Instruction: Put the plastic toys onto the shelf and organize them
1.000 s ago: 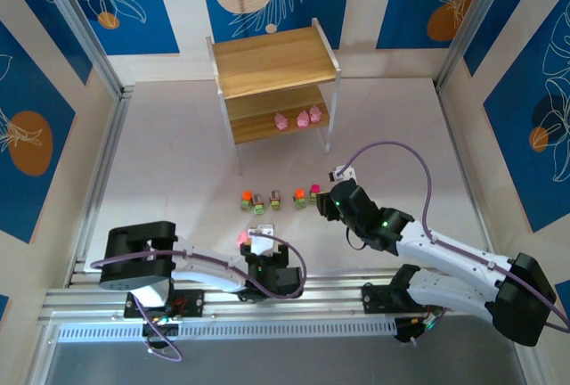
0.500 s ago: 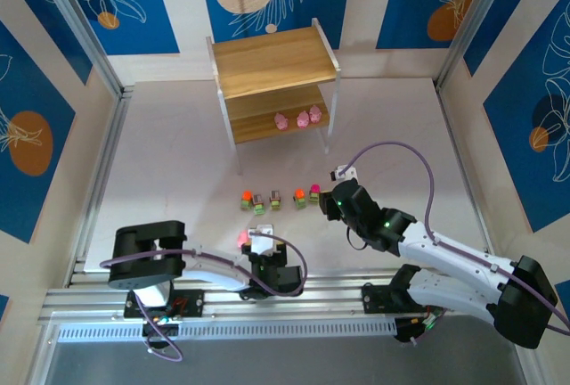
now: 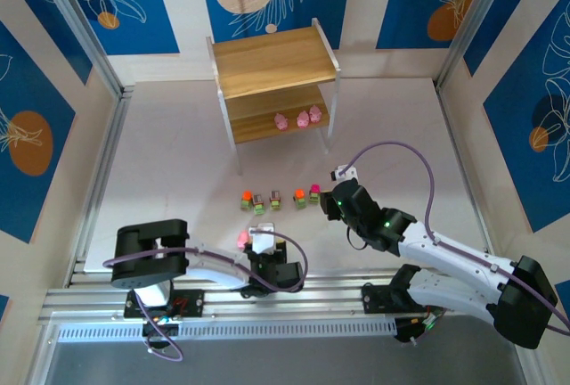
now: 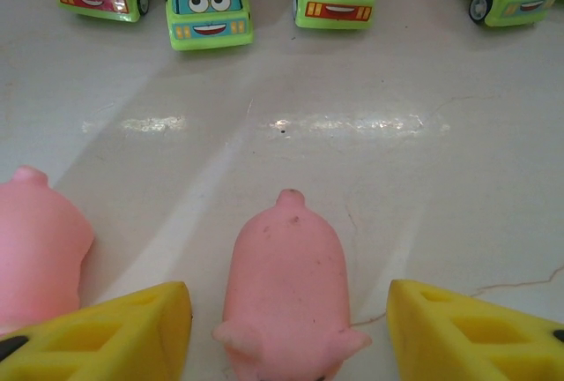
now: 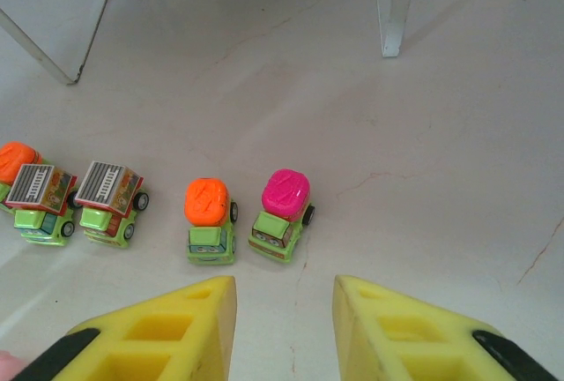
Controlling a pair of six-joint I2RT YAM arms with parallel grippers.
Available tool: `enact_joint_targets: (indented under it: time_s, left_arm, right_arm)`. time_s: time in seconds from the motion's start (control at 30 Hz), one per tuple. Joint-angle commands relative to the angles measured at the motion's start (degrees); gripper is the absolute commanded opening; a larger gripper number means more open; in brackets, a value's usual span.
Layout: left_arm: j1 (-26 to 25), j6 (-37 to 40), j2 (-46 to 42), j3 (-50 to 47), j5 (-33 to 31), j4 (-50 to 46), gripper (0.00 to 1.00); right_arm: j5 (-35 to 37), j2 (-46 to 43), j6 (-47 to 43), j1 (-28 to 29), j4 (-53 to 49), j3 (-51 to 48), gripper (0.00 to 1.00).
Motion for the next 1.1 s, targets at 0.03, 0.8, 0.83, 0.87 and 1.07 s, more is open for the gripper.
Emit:
enact_joint_targets:
  time_s: [0.03, 0.8, 0.83, 0.87, 1.07]
  left_arm:
    - [1.0, 1.0, 1.1, -0.7, 0.9, 1.8, 0.58]
    - [2.1, 5.4, 0.6, -2.1, 0.6, 6.5, 0.26]
    - [2.1, 5.7, 0.5, -2.0, 0.6, 6.7, 0.25]
    - [2.3, 6.1, 0.5, -2.0, 0.6, 7.0, 0.24]
    - [2.4, 7.7, -0.6, -0.9, 0.2, 6.3, 0.21]
  right_arm:
    - [-0.6, -0.7, 0.7, -0.5, -0.4, -0.3, 0.32]
    - [-1.1, -0.8, 0.7, -0.7, -0.5, -0.3, 0.27]
    - [-1.1, -0.7, 0.7, -0.7, -0.5, -0.3, 0.27]
    - [-1.1, -0.8, 0.7, -0.7, -0.5, -0.3, 0.27]
    - [-1.1, -1.1, 0.8, -0.8, -0.6, -0.3, 0.27]
